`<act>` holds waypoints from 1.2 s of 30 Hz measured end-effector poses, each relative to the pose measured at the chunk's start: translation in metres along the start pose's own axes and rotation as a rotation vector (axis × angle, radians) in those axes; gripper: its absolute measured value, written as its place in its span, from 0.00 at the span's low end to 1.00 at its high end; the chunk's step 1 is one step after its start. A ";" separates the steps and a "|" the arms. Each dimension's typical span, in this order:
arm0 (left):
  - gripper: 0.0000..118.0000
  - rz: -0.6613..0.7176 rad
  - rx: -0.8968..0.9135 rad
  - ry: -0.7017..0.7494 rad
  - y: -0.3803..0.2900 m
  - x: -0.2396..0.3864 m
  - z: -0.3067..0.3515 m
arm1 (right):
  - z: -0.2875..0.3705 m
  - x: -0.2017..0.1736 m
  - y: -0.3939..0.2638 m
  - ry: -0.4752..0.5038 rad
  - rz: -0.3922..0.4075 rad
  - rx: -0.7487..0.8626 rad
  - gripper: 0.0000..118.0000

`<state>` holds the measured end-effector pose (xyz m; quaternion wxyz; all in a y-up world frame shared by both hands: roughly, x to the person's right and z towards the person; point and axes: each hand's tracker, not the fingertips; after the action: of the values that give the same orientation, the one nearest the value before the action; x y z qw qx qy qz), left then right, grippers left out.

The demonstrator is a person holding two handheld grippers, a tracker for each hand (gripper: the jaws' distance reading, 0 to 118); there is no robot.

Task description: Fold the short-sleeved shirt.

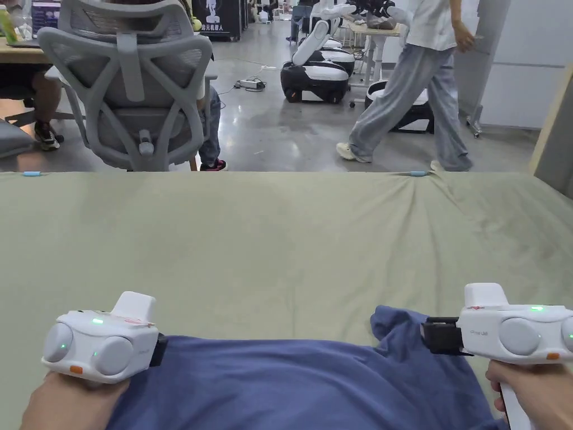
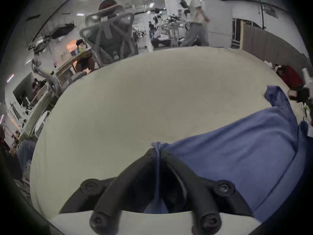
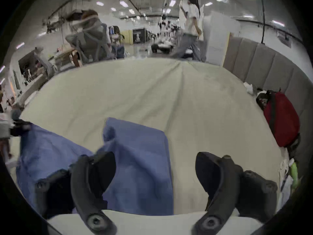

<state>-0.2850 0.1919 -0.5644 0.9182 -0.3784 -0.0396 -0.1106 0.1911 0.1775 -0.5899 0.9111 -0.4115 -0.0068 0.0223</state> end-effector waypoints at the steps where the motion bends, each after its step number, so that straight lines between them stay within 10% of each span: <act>1: 0.01 0.007 0.006 -0.002 0.001 0.001 0.004 | -0.009 -0.001 -0.001 -0.006 0.003 -0.017 0.83; 3: 0.01 0.024 0.011 -0.017 0.003 -0.008 0.000 | -0.028 -0.004 -0.004 0.019 0.011 -0.073 0.72; 5: 0.01 0.017 0.013 -0.010 0.005 -0.007 0.005 | -0.035 -0.003 -0.009 0.105 -0.021 -0.145 0.04; 18: 0.01 0.130 0.197 -0.112 -0.039 -0.036 0.160 | 0.190 0.003 -0.064 0.068 0.107 0.231 0.02; 28: 0.03 0.227 0.003 -0.199 -0.203 -0.033 0.176 | 0.195 -0.007 -0.231 0.107 0.081 0.074 0.02; 30: 0.30 0.220 0.018 -0.179 -0.205 -0.023 0.183 | 0.203 -0.013 -0.231 0.093 0.065 0.111 0.21; 33: 0.85 0.159 0.187 -0.070 -0.185 0.001 0.211 | 0.233 -0.037 -0.210 0.094 0.038 0.202 0.94; 36: 0.83 0.155 0.383 -0.026 -0.147 0.038 0.236 | 0.260 -0.083 -0.185 0.134 0.049 0.367 1.00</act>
<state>-0.2802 0.2498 -0.2898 0.9785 -0.2000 -0.0426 -0.0249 0.1070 0.2466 -0.2783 0.9684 -0.2393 0.0679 0.0182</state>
